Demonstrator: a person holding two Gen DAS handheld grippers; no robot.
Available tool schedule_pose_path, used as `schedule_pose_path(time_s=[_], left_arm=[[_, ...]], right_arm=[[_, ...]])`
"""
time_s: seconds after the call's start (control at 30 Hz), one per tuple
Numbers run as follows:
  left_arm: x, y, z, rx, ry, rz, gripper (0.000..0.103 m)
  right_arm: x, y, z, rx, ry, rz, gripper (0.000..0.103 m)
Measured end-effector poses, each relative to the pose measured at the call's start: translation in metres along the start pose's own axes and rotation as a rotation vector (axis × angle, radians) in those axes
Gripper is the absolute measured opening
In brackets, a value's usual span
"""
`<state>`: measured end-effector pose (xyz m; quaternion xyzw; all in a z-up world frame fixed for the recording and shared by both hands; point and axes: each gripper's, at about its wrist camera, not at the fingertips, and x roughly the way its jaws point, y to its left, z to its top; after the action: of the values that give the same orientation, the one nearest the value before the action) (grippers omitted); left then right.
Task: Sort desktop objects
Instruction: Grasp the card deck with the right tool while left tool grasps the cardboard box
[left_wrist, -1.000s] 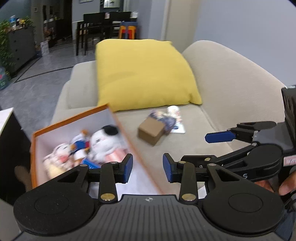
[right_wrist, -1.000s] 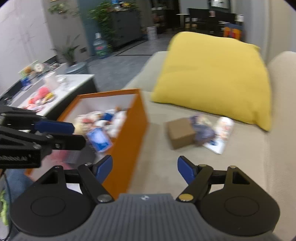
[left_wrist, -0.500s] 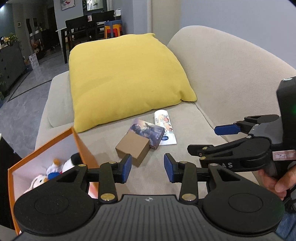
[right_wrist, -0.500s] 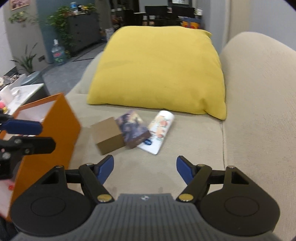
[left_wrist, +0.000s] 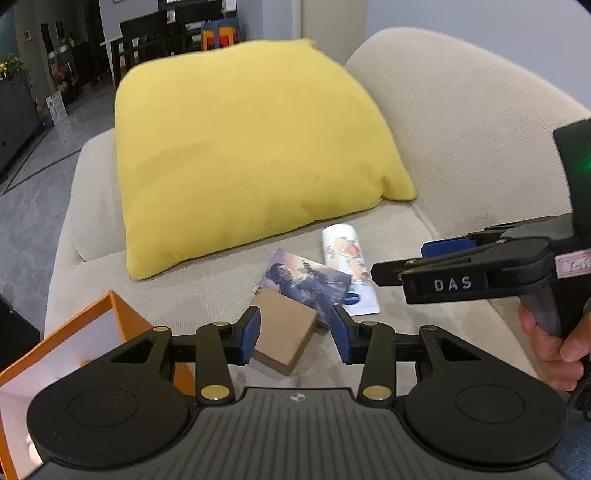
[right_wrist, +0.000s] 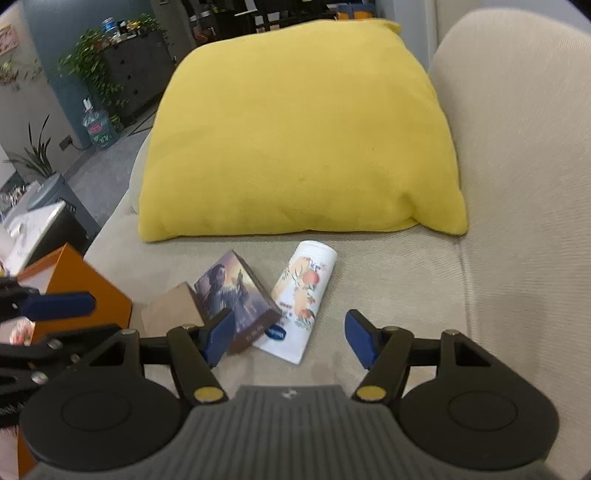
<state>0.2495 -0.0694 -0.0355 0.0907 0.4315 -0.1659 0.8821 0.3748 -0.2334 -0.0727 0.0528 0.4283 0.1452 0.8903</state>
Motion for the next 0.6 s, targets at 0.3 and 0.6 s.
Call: schedule_pose_path(time_s=[0.3,0.6], left_arm=[[0.043,0.013,0.011,0.08,0.096,-0.006,0.058],[0.071,0.028,0.012,0.081,0.176,-0.046,0.058]], right_arm=[[0.052,-0.001,0.024,0.073,0.093,0.102,0.068],[0.101,0.019,0.041,0.014,0.151,0.206,0.06]])
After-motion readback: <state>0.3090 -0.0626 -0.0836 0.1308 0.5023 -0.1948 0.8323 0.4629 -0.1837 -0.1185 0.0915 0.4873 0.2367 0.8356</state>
